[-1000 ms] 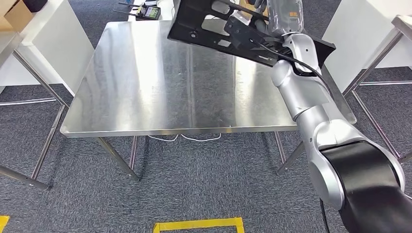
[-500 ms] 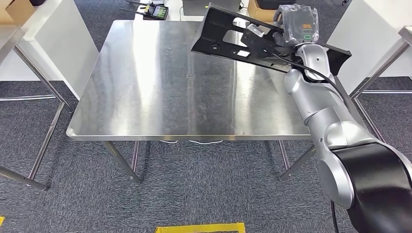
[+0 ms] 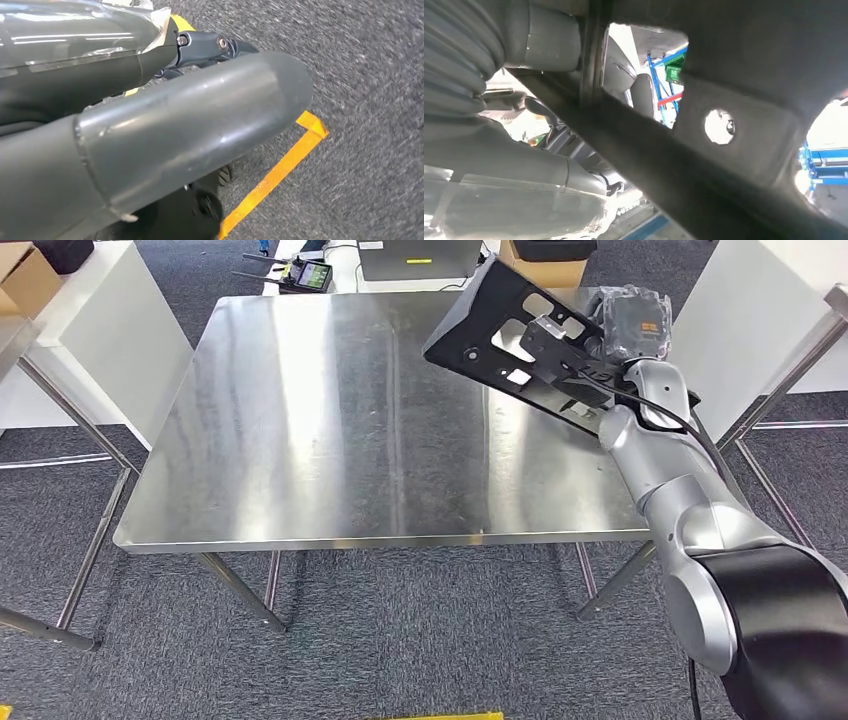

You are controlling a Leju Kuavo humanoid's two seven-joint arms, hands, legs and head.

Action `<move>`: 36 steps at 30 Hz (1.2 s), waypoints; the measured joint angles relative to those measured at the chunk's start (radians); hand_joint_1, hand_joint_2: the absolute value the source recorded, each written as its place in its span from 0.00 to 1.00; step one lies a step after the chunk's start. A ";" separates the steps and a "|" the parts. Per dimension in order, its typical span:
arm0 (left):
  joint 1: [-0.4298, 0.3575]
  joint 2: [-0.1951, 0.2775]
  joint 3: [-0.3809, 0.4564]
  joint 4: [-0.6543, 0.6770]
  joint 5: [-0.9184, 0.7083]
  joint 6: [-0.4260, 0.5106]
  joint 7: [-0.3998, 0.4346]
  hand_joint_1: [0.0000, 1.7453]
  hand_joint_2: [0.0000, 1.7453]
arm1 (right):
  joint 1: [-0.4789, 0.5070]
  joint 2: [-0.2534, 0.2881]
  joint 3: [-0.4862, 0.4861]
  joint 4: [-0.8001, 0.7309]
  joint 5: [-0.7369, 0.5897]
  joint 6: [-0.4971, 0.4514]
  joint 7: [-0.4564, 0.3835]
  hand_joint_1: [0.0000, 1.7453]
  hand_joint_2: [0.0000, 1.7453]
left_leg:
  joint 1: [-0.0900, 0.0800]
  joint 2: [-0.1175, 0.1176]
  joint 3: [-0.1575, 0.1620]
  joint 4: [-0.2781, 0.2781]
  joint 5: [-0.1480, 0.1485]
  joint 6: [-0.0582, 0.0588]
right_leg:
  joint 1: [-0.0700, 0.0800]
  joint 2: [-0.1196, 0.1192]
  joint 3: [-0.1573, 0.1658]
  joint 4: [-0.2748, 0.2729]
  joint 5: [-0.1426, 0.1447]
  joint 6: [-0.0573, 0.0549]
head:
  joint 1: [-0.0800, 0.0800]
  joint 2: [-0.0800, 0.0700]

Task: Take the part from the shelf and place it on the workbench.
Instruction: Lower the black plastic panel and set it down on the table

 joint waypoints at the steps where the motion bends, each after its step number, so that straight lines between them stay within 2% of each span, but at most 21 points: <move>1: 0.000 0.000 0.000 0.000 0.000 0.000 0.000 0.00 0.00 | 0.004 0.001 0.000 0.003 0.000 -0.001 0.000 1.00 1.00 | 0.000 0.000 -0.034 0.045 -0.004 -0.001 | 0.001 0.001 0.004 0.000 -0.004 -0.002 | 0.000 0.000; 2: 0.001 0.000 0.000 0.000 0.000 0.000 0.000 0.00 0.00 | 0.009 0.001 0.000 0.006 0.001 -0.001 0.000 1.00 1.00 | 0.000 0.000 -0.051 0.051 0.014 0.000 | 0.003 0.002 0.010 0.000 -0.008 -0.003 | 0.000 0.000; 3: 0.001 0.000 0.000 0.000 0.000 0.000 0.000 0.00 0.00 | 0.012 0.001 0.000 0.008 0.001 -0.001 0.000 1.00 1.00 | 0.000 0.000 -0.046 0.015 0.051 0.004 | 0.004 0.003 0.016 0.000 -0.013 -0.003 | 0.000 0.000; 5: 0.001 0.002 0.000 0.000 0.000 0.000 0.000 0.00 0.00 | 0.015 0.002 0.000 0.011 0.001 -0.001 0.000 1.00 1.00 | -0.003 0.000 0.009 -0.127 0.137 0.018 | 0.008 0.004 0.031 0.000 -0.024 0.000 | 0.000 0.000; 6: 0.000 0.004 0.000 0.000 0.000 0.000 0.000 0.00 0.00 | 0.014 0.002 0.000 0.012 0.001 -0.001 -0.001 1.00 1.00 | -0.006 0.001 0.037 -0.189 0.160 0.026 | 0.011 0.005 0.036 -0.001 -0.028 0.003 | 0.001 0.000; 7: 0.000 0.004 0.000 0.000 0.000 0.000 0.001 0.00 0.00 | 0.013 0.002 0.000 0.013 0.001 -0.002 -0.001 1.00 1.00 | -0.009 0.002 0.056 -0.226 0.167 0.032 | 0.013 0.005 0.037 -0.001 -0.031 0.007 | 0.001 0.000; 10: -0.001 0.005 0.000 0.000 -0.001 0.000 0.002 0.00 0.00 | 0.014 0.002 -0.002 0.016 0.002 -0.003 0.000 1.00 1.00 | -0.011 0.002 0.075 -0.249 0.159 0.043 | 0.018 0.004 0.035 -0.004 -0.038 0.020 | 0.001 0.000; 12: -0.001 0.005 0.000 0.000 -0.002 0.000 0.002 0.00 0.00 | 0.014 0.002 -0.004 0.018 0.005 -0.004 0.004 1.00 1.00 | -0.007 0.003 0.092 -0.267 0.162 0.051 | 0.019 0.002 0.020 0.028 -0.054 0.026 | 0.002 0.000; 15: -0.002 0.005 -0.001 0.000 -0.011 -0.001 0.003 0.00 0.00 | 0.023 0.000 -0.006 0.025 0.013 -0.013 0.019 1.00 1.00 | -0.006 0.002 0.109 -0.276 0.157 0.060 | 0.013 0.001 -0.084 0.217 -0.112 0.025 | 0.003 0.000; 17: -0.002 0.005 -0.002 0.000 -0.018 -0.003 0.004 0.00 0.00 | 0.037 -0.004 -0.007 0.030 0.020 -0.018 0.028 1.00 1.00 | -0.005 -0.001 0.116 -0.276 0.150 0.061 | 0.009 0.001 -0.145 0.306 -0.127 0.032 | 0.004 0.000; 18: -0.002 0.005 -0.002 0.000 -0.020 -0.004 0.005 0.00 0.00 | 0.045 -0.005 -0.007 0.032 0.023 -0.020 0.030 1.00 1.00 | -0.005 -0.003 0.120 -0.276 0.147 0.060 | 0.006 0.001 -0.152 0.304 -0.115 0.039 | 0.005 0.000; 19: -0.002 0.005 -0.003 0.000 -0.022 -0.006 0.005 0.00 0.00 | 0.051 -0.006 -0.008 0.034 0.025 -0.021 0.032 1.00 1.00 | -0.004 -0.004 0.124 -0.274 0.142 0.058 | 0.002 0.000 -0.142 0.267 -0.092 0.049 | 0.005 0.000; 21: -0.002 0.006 -0.004 0.000 -0.025 -0.007 0.007 0.00 0.00 | 0.057 -0.009 -0.011 0.037 0.029 -0.025 0.034 1.00 1.00 | -0.002 -0.005 0.133 -0.269 0.129 0.048 | -0.008 -0.004 -0.090 0.126 -0.021 0.071 | 0.007 0.000; 22: -0.002 0.007 -0.004 0.000 -0.027 -0.008 0.008 0.00 0.00 | 0.058 -0.010 -0.012 0.038 0.030 -0.029 0.035 1.00 1.00 | -0.004 -0.006 0.135 -0.264 0.121 0.042 | -0.010 -0.006 -0.061 0.061 0.008 0.075 | 0.007 0.000; 24: -0.002 0.009 -0.005 0.000 -0.032 -0.009 0.009 0.00 0.00 | 0.060 -0.015 -0.016 0.040 0.033 -0.035 0.040 1.00 1.00 | -0.008 -0.005 0.137 -0.257 0.107 0.029 | -0.009 -0.007 -0.032 0.001 0.027 0.063 | 0.008 0.000; 28: -0.003 0.013 -0.009 0.000 -0.041 -0.012 0.013 0.00 0.00 | 0.065 -0.023 -0.028 0.042 0.041 -0.038 0.050 1.00 1.00 | -0.001 -0.001 0.128 -0.228 0.078 0.009 | -0.011 -0.001 -0.020 0.000 0.017 0.026 | 0.004 0.000; 30: -0.003 0.014 -0.016 0.000 -0.048 -0.016 0.014 0.00 0.00 | 0.070 -0.029 -0.036 0.042 0.042 -0.039 0.052 1.00 1.00 | 0.002 0.001 0.073 -0.116 0.028 0.000 | -0.012 0.000 -0.008 -0.001 0.009 0.011 | 0.001 0.000; 32: -0.002 0.015 -0.021 0.000 -0.052 -0.019 0.015 0.00 0.00 | 0.082 -0.034 -0.045 0.042 0.042 -0.040 0.053 1.00 1.00 | 0.003 0.001 -0.009 0.023 -0.015 -0.003 | -0.007 0.000 0.000 -0.001 0.001 0.002 | 0.000 0.000; 33: -0.002 0.015 -0.022 0.000 -0.052 -0.019 0.015 0.00 0.00 | 0.091 -0.037 -0.048 0.042 0.042 -0.040 0.054 1.00 1.00 | 0.003 0.001 -0.037 0.055 -0.012 -0.002 | -0.005 0.001 0.004 0.000 -0.003 0.000 | 0.000 0.000; 34: -0.001 0.015 -0.022 0.000 -0.052 -0.019 0.015 0.00 0.00 | 0.100 -0.039 -0.050 0.042 0.043 -0.040 0.053 1.00 1.00 | 0.003 0.001 -0.044 0.045 0.012 0.001 | -0.003 0.003 0.011 0.000 -0.008 0.000 | 0.000 0.000; 36: -0.001 0.017 -0.022 0.000 -0.051 -0.019 0.016 0.00 0.00 | 0.113 -0.042 -0.053 0.042 0.046 -0.040 0.053 1.00 1.00 | 0.002 0.001 -0.004 -0.079 0.102 0.012 | 0.000 0.007 0.026 -0.001 -0.019 0.002 | 0.000 0.000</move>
